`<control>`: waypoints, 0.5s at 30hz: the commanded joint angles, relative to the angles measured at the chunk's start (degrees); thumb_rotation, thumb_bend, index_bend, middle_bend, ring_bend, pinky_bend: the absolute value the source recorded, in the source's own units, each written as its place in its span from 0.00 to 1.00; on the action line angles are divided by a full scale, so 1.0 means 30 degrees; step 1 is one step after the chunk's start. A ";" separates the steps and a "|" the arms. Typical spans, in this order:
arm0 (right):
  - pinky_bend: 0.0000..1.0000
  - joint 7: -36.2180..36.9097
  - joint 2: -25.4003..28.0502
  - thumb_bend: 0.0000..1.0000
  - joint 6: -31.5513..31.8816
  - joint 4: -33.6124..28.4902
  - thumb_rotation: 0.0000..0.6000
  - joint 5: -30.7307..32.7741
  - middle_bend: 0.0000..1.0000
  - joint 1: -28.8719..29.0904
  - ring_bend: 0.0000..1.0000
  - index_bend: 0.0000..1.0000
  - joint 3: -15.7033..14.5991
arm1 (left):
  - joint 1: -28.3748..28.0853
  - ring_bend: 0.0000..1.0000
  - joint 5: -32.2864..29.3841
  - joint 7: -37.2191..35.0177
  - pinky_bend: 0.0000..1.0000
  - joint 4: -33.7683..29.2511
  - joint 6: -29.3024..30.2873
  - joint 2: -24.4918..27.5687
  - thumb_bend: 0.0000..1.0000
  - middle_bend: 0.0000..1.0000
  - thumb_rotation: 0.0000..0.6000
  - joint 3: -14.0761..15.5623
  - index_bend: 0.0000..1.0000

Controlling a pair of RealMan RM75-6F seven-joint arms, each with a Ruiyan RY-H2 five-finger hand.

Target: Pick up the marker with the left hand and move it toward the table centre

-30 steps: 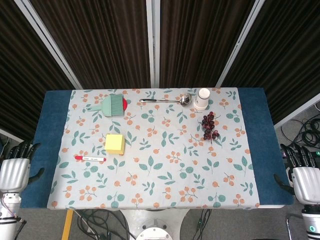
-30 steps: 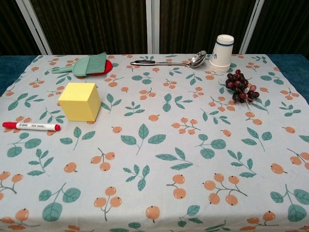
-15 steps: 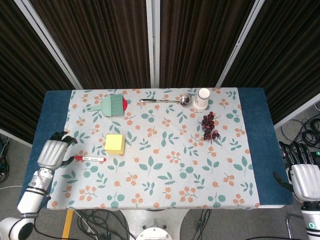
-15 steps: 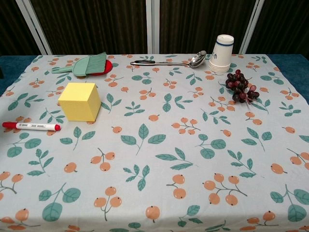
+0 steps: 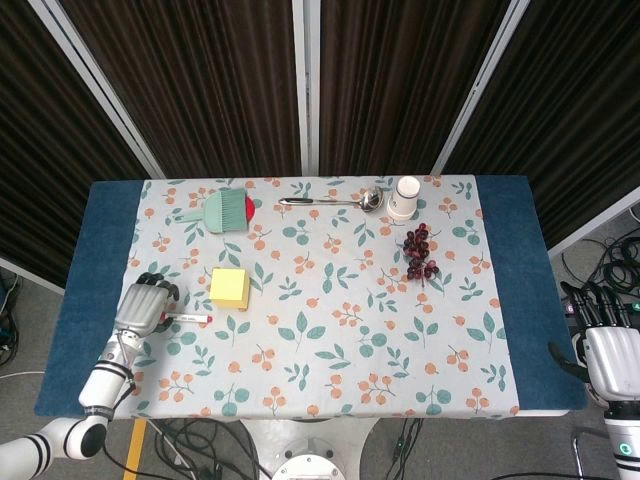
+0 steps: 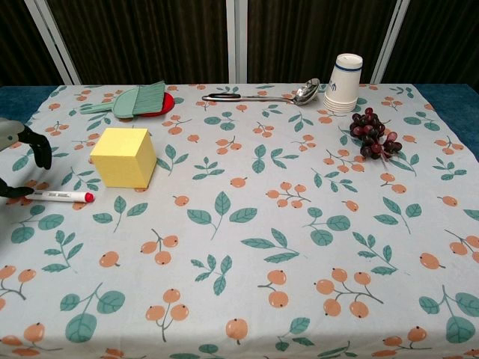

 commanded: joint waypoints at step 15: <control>0.00 0.0250 -0.0034 0.15 -0.0064 0.0214 1.00 0.0090 0.14 0.0036 0.00 0.05 -0.0015 | 0.0199 0.25 -0.1046 0.0950 0.20 0.0823 0.0747 -0.1450 0.34 0.52 1.00 0.0269 0.53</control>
